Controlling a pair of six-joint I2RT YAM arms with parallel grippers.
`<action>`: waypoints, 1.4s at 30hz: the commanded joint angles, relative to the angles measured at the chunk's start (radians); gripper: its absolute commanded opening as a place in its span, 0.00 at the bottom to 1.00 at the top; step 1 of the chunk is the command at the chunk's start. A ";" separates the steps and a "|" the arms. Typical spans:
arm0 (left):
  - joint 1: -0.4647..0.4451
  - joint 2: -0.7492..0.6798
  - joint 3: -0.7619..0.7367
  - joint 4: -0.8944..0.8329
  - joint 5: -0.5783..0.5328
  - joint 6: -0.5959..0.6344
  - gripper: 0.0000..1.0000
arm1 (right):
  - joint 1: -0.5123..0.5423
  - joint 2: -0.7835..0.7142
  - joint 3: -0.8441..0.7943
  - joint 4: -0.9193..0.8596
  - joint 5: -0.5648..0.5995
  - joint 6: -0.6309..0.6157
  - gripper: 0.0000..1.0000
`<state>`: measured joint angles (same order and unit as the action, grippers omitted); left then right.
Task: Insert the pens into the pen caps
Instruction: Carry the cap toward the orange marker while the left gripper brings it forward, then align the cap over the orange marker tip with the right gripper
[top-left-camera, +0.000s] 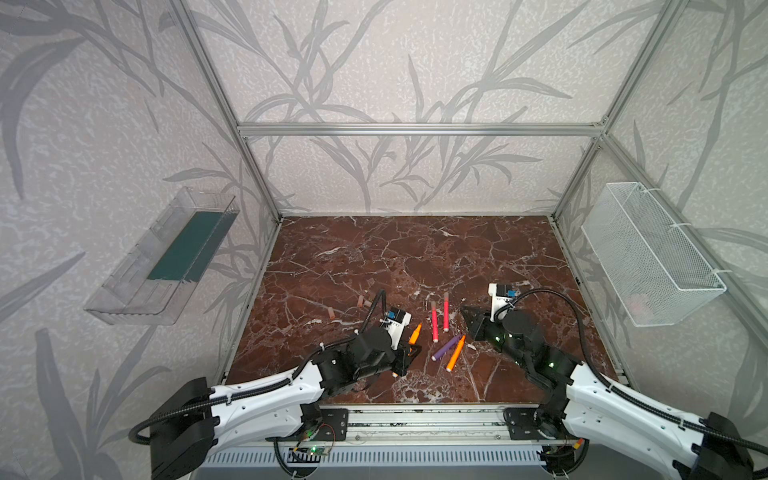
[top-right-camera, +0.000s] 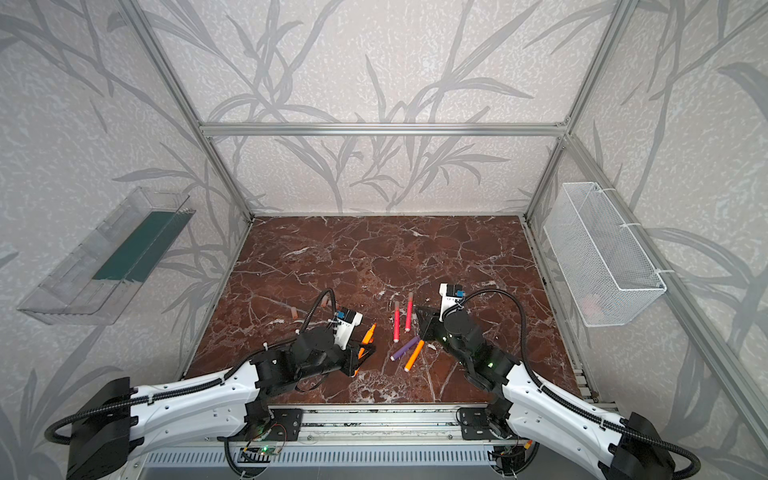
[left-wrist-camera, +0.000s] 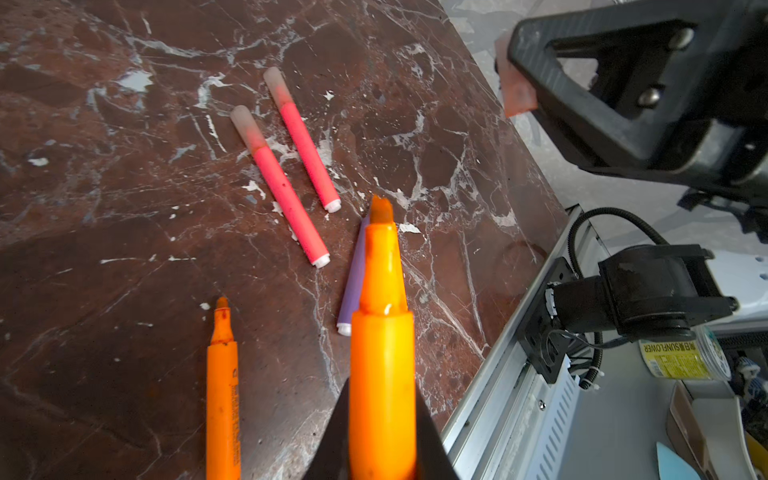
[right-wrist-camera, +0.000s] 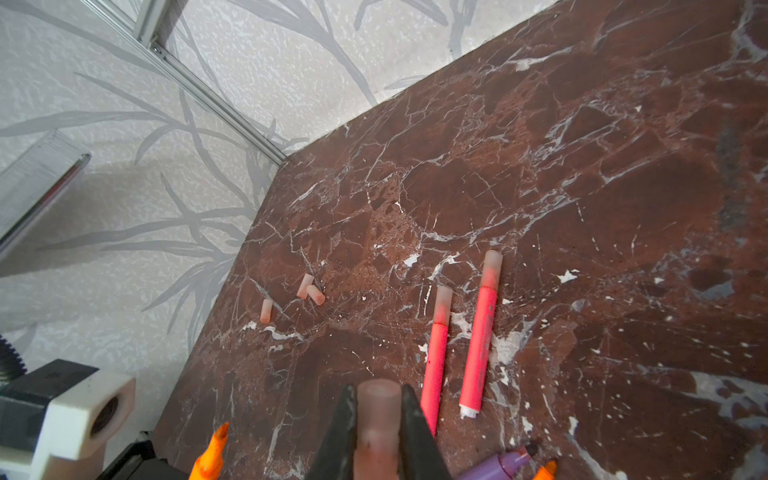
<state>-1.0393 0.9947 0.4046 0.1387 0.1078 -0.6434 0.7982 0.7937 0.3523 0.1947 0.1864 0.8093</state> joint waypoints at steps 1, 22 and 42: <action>-0.006 0.037 0.044 0.064 0.020 0.051 0.00 | -0.004 -0.031 -0.035 0.111 0.040 0.082 0.00; -0.089 0.177 0.116 0.190 0.006 0.084 0.00 | -0.004 0.068 -0.046 0.303 -0.024 0.218 0.00; -0.153 0.238 0.122 0.236 -0.120 0.074 0.00 | 0.035 0.122 -0.048 0.369 -0.046 0.260 0.00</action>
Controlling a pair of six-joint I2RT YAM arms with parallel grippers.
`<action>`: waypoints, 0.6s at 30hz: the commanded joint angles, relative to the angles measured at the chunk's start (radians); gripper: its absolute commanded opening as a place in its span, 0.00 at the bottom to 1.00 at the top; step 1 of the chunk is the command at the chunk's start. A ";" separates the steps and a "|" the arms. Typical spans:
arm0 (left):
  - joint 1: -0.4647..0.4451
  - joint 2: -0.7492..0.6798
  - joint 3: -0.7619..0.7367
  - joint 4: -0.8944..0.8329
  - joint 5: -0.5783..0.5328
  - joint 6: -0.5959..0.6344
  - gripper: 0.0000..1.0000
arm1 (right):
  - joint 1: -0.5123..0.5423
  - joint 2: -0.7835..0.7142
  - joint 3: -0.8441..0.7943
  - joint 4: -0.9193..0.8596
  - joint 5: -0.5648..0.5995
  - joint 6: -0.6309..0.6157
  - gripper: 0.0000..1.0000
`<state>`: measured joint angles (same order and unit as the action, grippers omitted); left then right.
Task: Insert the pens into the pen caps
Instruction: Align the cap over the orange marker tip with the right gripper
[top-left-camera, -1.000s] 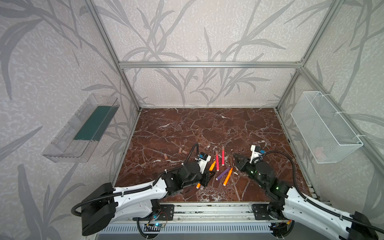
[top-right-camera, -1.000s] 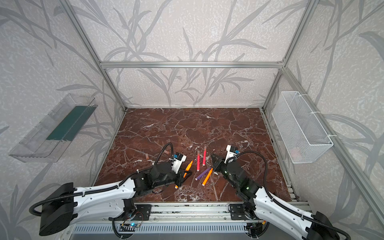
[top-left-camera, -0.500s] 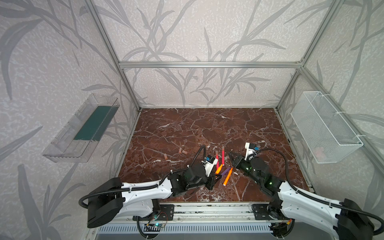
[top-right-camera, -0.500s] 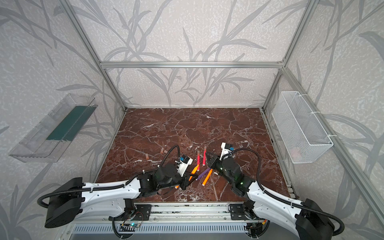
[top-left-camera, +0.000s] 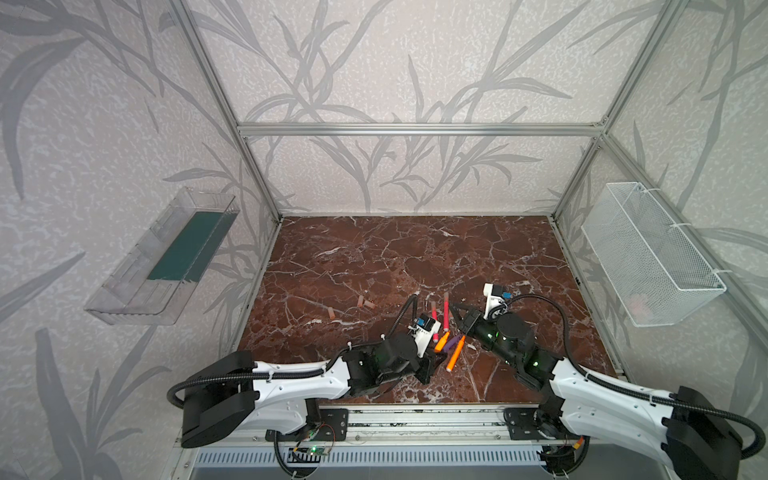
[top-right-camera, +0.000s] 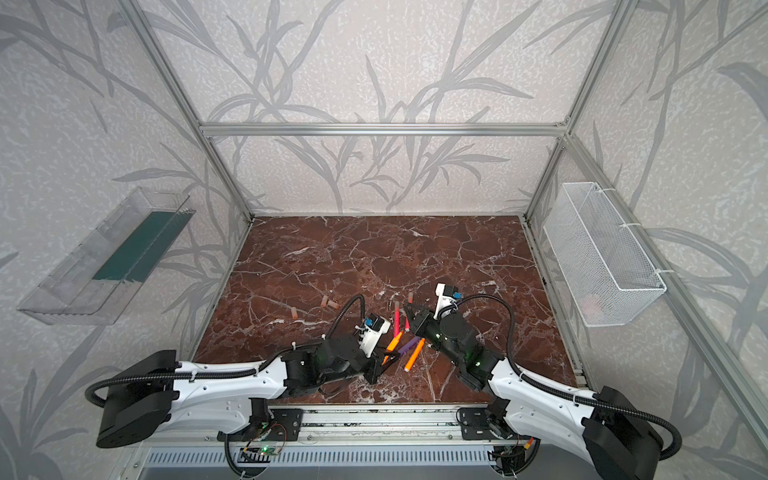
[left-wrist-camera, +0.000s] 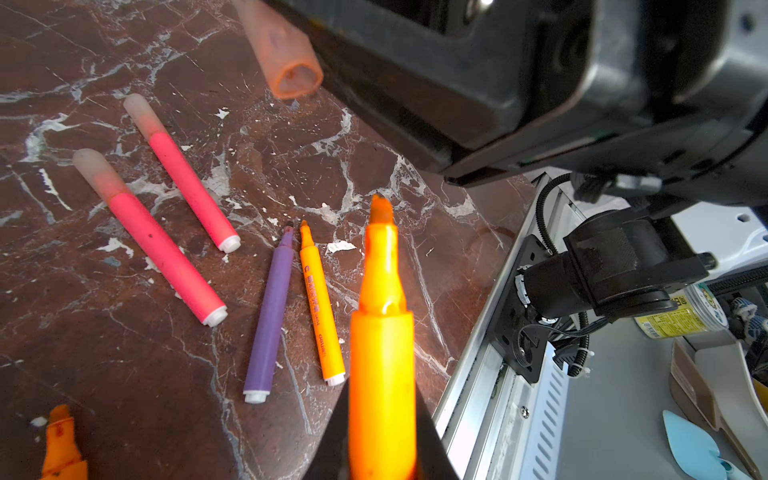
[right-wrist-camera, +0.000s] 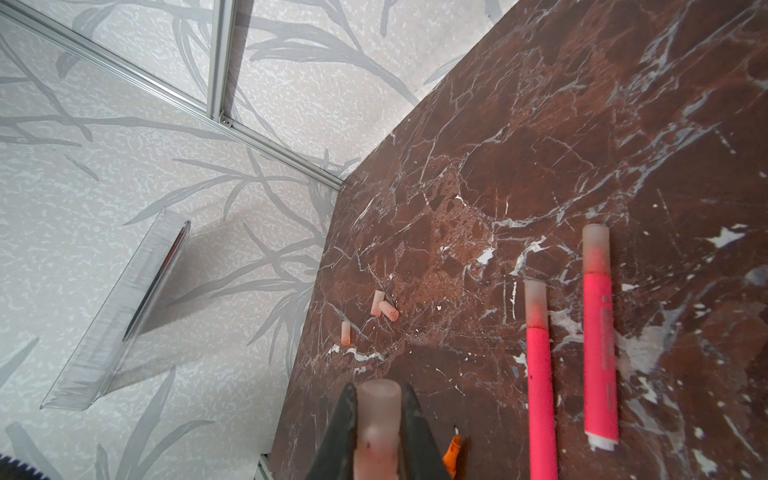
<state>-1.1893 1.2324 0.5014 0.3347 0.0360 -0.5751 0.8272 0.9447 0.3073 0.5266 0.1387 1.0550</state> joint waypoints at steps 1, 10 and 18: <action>-0.003 -0.003 0.022 0.040 -0.058 0.004 0.00 | 0.009 -0.038 -0.012 0.042 0.001 0.020 0.00; -0.003 -0.004 -0.007 0.108 -0.113 -0.012 0.00 | 0.073 -0.092 -0.046 0.063 0.041 0.027 0.00; -0.003 0.002 -0.008 0.116 -0.106 -0.016 0.00 | 0.101 -0.061 -0.041 0.093 0.053 0.022 0.00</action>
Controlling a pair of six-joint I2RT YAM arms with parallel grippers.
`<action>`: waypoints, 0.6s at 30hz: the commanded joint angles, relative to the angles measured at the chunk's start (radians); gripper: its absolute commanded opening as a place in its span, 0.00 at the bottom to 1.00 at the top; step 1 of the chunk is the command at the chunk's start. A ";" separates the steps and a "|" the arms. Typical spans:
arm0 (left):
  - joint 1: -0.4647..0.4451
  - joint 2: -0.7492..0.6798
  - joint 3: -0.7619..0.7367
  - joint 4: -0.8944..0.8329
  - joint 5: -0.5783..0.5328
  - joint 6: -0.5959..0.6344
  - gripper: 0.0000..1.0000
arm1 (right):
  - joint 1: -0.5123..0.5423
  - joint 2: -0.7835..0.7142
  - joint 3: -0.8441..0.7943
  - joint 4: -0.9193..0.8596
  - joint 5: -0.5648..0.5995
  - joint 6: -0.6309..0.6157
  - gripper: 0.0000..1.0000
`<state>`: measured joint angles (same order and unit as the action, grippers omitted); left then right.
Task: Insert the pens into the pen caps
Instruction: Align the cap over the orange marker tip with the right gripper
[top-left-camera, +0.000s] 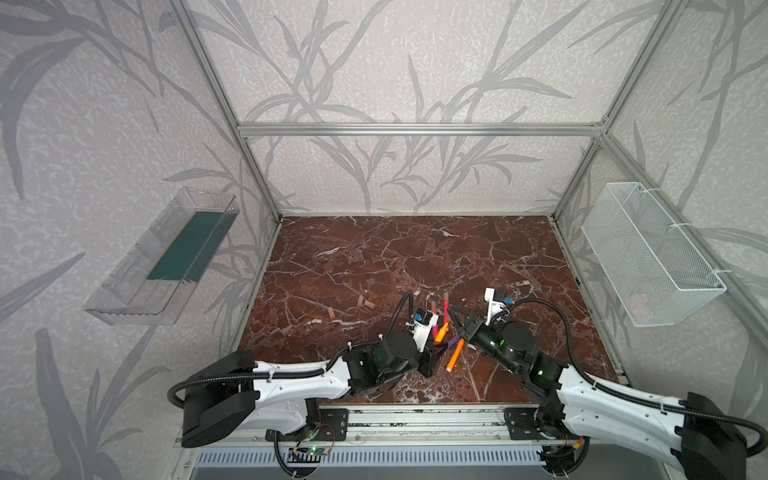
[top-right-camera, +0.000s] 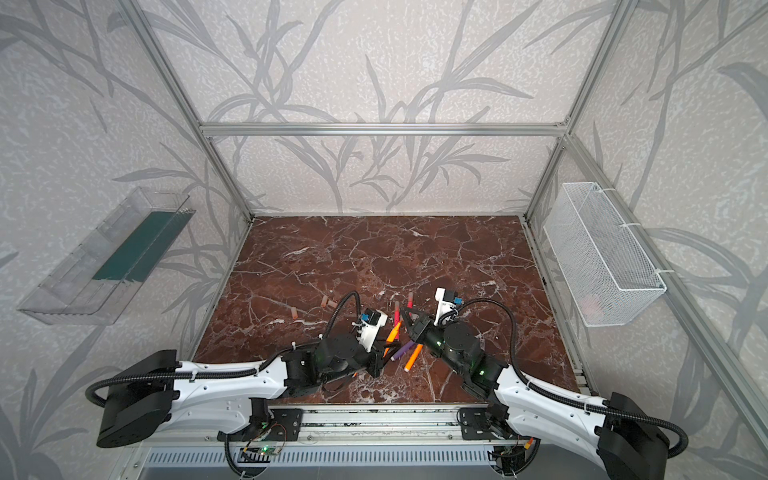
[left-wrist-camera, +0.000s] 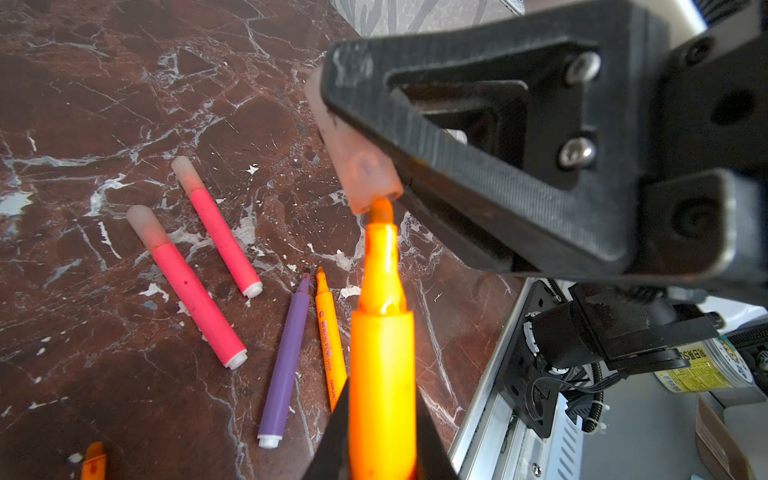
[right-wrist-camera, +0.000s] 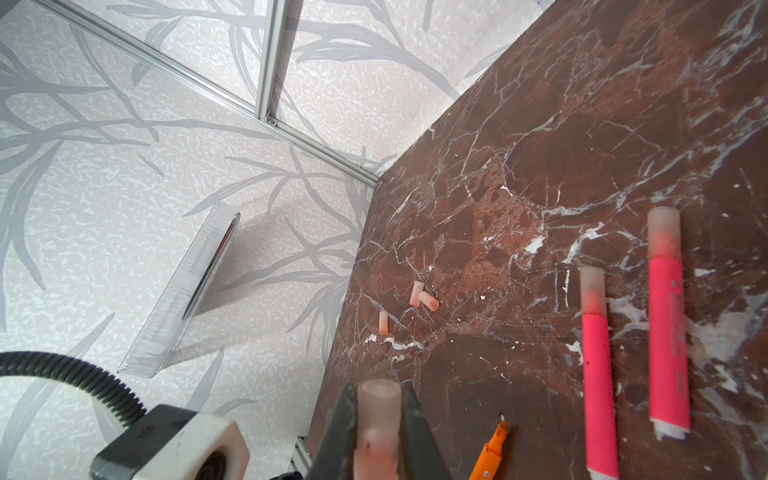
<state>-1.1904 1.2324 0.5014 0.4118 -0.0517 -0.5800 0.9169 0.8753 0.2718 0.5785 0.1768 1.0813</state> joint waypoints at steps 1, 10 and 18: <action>-0.002 0.005 -0.008 0.039 -0.018 -0.011 0.00 | 0.013 0.011 -0.005 0.045 0.013 -0.006 0.00; -0.002 0.009 -0.018 0.051 -0.057 -0.028 0.00 | 0.028 -0.011 -0.009 0.034 0.020 -0.009 0.00; -0.001 0.010 -0.021 0.074 -0.072 -0.032 0.00 | 0.047 -0.014 -0.016 0.041 0.027 -0.011 0.00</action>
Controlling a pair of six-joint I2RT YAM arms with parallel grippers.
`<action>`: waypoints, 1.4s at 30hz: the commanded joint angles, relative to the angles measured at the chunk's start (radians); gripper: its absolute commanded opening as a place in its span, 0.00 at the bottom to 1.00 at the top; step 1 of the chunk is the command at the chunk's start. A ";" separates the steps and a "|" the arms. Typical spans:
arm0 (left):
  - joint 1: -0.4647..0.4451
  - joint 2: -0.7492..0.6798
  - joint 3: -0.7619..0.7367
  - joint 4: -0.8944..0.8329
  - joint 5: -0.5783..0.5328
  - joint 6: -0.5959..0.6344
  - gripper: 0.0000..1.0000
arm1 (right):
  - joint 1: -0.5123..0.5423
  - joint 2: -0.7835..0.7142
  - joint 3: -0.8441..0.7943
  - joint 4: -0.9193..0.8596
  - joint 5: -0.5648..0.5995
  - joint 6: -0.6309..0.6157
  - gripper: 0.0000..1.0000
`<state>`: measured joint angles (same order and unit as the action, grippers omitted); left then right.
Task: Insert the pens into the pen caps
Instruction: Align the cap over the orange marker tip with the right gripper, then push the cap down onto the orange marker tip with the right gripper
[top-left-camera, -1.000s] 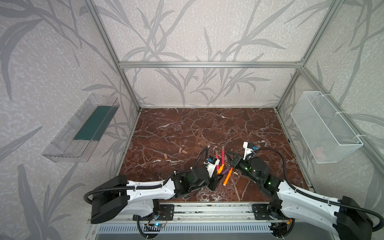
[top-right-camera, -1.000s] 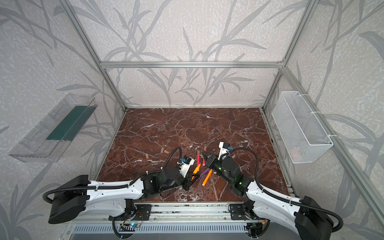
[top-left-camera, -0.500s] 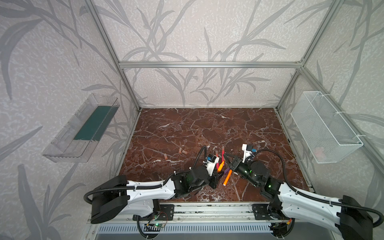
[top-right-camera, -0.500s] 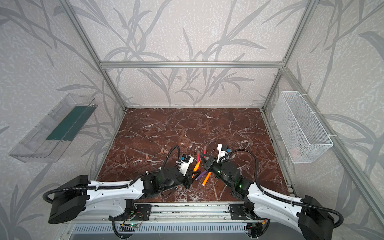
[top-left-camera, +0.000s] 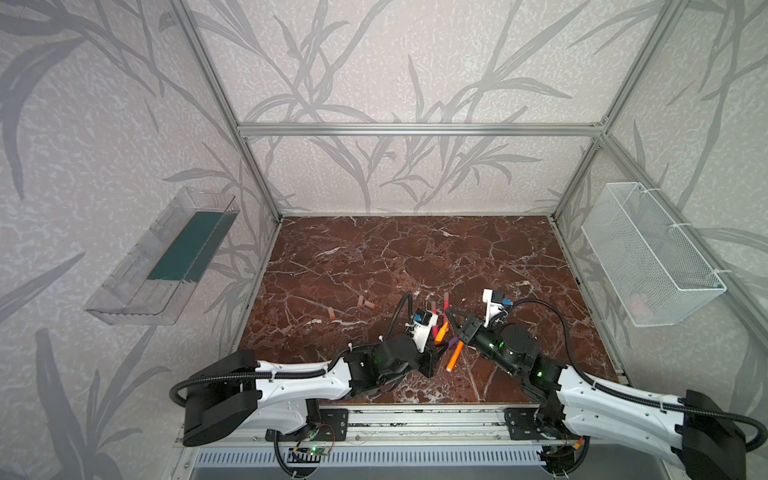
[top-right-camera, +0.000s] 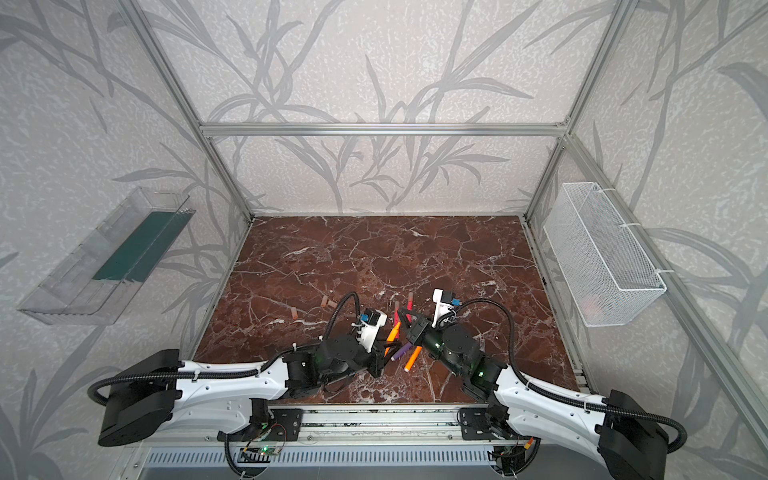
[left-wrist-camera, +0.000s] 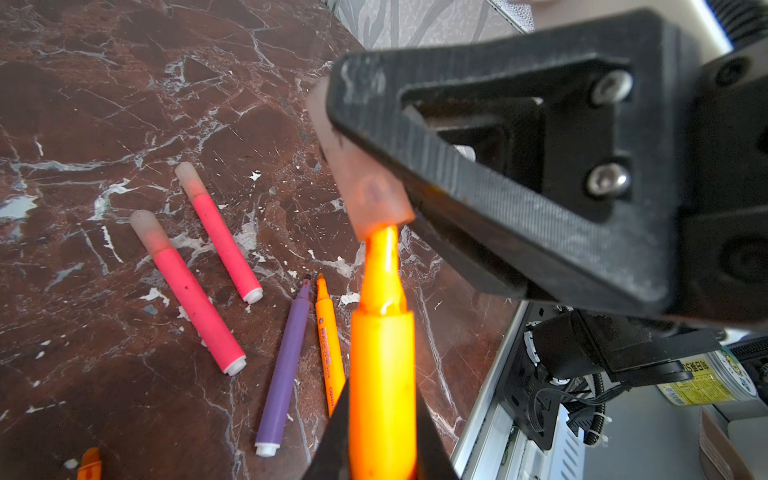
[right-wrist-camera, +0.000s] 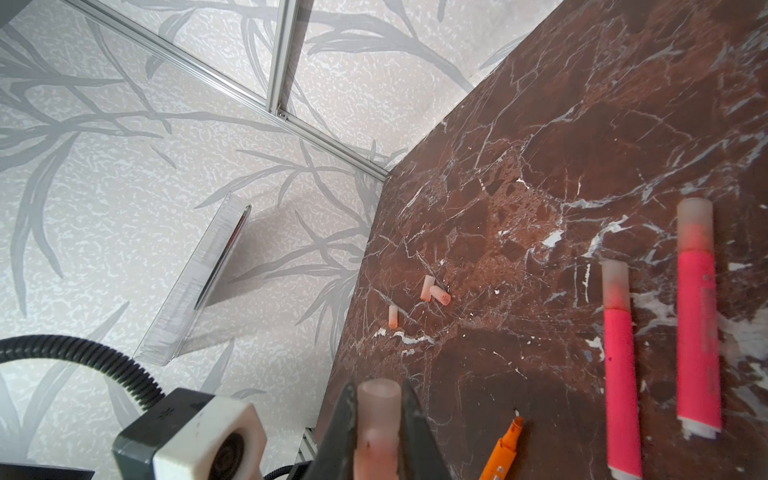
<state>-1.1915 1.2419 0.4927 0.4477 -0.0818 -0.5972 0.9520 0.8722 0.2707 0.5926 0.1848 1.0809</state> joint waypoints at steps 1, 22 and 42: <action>0.000 0.002 -0.010 0.040 -0.044 -0.015 0.00 | 0.015 -0.009 -0.014 0.029 0.019 -0.011 0.00; 0.066 -0.039 0.001 0.158 0.013 -0.074 0.00 | 0.134 0.085 0.056 -0.039 0.126 -0.052 0.00; 0.093 -0.039 0.081 0.006 -0.099 0.108 0.00 | 0.242 0.277 0.255 -0.263 0.217 -0.027 0.00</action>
<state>-1.1057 1.2179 0.4870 0.4160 -0.1104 -0.5724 1.1286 1.1137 0.4808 0.4618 0.5163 1.0370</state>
